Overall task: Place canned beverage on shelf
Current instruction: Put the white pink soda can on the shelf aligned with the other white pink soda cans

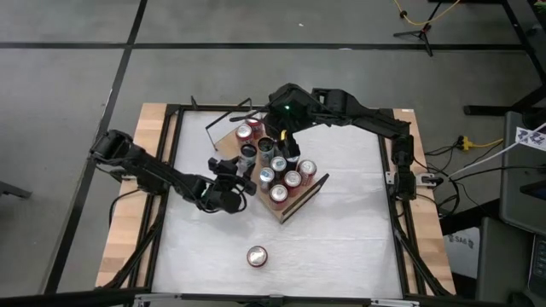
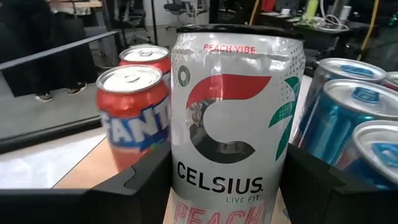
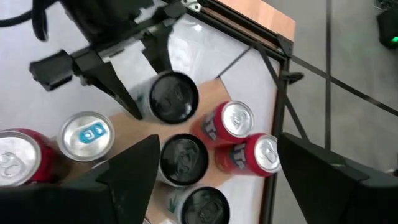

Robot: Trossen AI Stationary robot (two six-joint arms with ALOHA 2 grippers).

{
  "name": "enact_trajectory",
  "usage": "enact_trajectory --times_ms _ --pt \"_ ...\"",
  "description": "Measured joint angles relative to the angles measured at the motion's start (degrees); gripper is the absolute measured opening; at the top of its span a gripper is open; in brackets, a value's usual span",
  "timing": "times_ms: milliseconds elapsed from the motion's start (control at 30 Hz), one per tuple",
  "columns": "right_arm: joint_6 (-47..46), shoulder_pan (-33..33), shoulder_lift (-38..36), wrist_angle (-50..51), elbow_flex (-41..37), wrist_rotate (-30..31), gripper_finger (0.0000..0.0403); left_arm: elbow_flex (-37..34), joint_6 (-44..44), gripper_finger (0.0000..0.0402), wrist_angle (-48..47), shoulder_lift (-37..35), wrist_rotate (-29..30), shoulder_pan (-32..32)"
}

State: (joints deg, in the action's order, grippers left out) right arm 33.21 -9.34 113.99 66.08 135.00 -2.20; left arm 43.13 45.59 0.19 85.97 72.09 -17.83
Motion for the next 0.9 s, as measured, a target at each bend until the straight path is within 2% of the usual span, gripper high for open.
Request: enact_trajectory --times_ms 233,467,667,800,900 --pt "0.0 0.0 0.0 0.0 -0.1 -0.4 0.0317 0.0 -10.5 0.0228 7.7 0.0 -4.9 2.2" --pt "0.0 0.0 0.1 0.0 -0.1 -0.4 0.0317 0.0 -11.8 0.0228 8.6 0.0 -5.8 2.4" --pt "0.0 0.0 0.1 0.0 -0.1 -0.4 0.0317 0.0 -13.2 0.0228 8.4 -1.1 -1.4 -0.2" --pt "0.0 0.0 0.1 0.0 -0.1 -0.4 0.0317 0.0 -14.7 0.0228 7.7 -4.7 2.5 -2.6" --pt "0.0 0.0 0.1 0.0 -0.1 -0.4 0.0317 0.0 -18.2 0.0228 6.5 -8.3 3.0 -4.1"
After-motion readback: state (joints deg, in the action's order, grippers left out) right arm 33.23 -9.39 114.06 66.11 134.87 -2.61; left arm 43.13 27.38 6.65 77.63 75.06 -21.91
